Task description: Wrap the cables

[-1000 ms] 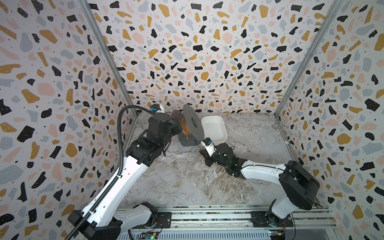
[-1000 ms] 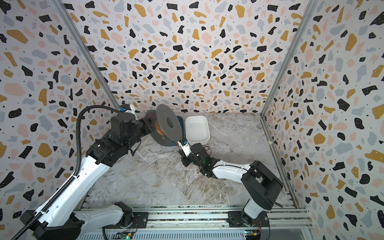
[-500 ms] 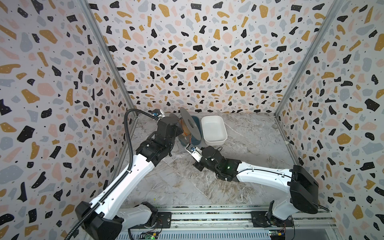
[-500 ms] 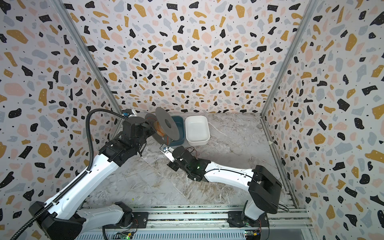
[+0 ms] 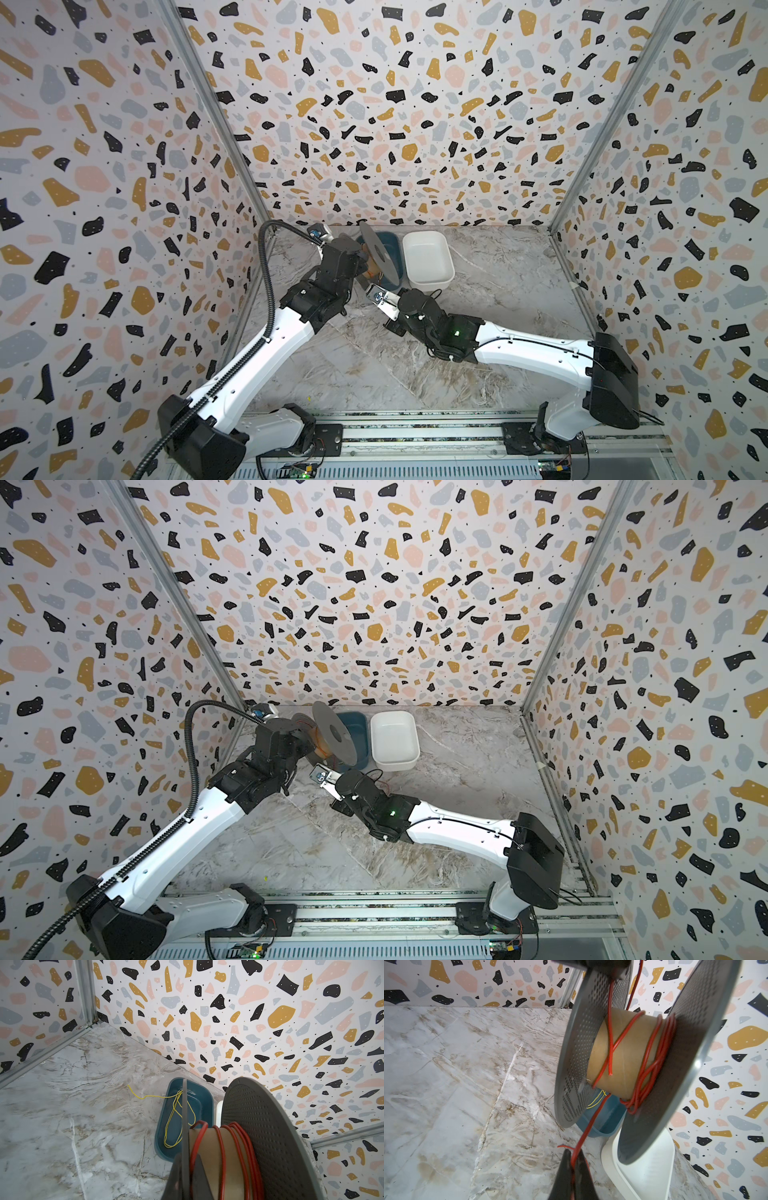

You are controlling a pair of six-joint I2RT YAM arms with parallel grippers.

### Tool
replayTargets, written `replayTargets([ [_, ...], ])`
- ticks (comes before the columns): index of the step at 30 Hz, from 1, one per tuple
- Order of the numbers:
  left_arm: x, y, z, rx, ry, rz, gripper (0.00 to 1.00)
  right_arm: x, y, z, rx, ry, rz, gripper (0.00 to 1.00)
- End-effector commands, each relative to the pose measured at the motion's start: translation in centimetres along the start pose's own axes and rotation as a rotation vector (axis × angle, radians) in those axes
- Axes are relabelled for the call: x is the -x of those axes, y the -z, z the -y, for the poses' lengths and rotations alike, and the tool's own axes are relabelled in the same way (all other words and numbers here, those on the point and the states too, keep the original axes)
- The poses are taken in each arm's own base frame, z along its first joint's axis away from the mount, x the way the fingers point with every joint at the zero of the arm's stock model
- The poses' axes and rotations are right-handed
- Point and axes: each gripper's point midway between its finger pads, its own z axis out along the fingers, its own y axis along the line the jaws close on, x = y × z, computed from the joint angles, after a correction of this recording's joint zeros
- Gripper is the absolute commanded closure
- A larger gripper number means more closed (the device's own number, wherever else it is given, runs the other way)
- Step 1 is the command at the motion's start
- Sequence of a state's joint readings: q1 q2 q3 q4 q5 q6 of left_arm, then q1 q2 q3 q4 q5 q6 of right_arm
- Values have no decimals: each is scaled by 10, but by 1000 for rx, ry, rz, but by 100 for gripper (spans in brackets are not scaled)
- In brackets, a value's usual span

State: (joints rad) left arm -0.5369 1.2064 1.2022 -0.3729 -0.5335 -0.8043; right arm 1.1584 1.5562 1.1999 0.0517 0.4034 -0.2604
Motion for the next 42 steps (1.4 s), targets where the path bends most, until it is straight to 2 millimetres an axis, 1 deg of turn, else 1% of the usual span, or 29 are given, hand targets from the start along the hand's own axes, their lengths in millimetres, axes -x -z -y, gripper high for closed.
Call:
replayTargets([
  [1,36,9,16,-42,67,123,100,49,26,22,-77,-40,148,100],
  [5,30,7,19,-49,41,93,100,68,35,33,-125,-37,215,100],
  [10,28,6,22,-33,-17,60,100,79,43,51,-218,-12,248,100],
  [15,29,10,20,-8,-66,37,100,78,46,62,-281,-16,240,100],
  [18,28,10,20,7,-104,10,100,78,52,73,-334,-45,251,100],
  [22,26,10,20,31,-152,-16,100,73,55,83,-393,-74,227,100],
  [25,26,11,18,42,-177,-22,100,68,56,84,-399,-102,234,100],
  [26,26,11,17,48,-183,-23,100,66,54,81,-387,-108,230,100],
  [29,23,8,18,32,-186,-29,100,60,47,63,-288,-121,215,100],
  [31,23,7,18,51,-200,-33,100,54,50,56,-264,-140,211,100],
  [36,29,5,11,122,-248,-25,100,41,58,60,-289,-193,193,100],
  [39,30,4,1,180,-297,-19,100,37,56,57,-286,-194,173,100],
  [42,26,4,0,170,-312,-31,100,36,47,57,-307,-156,156,100],
])
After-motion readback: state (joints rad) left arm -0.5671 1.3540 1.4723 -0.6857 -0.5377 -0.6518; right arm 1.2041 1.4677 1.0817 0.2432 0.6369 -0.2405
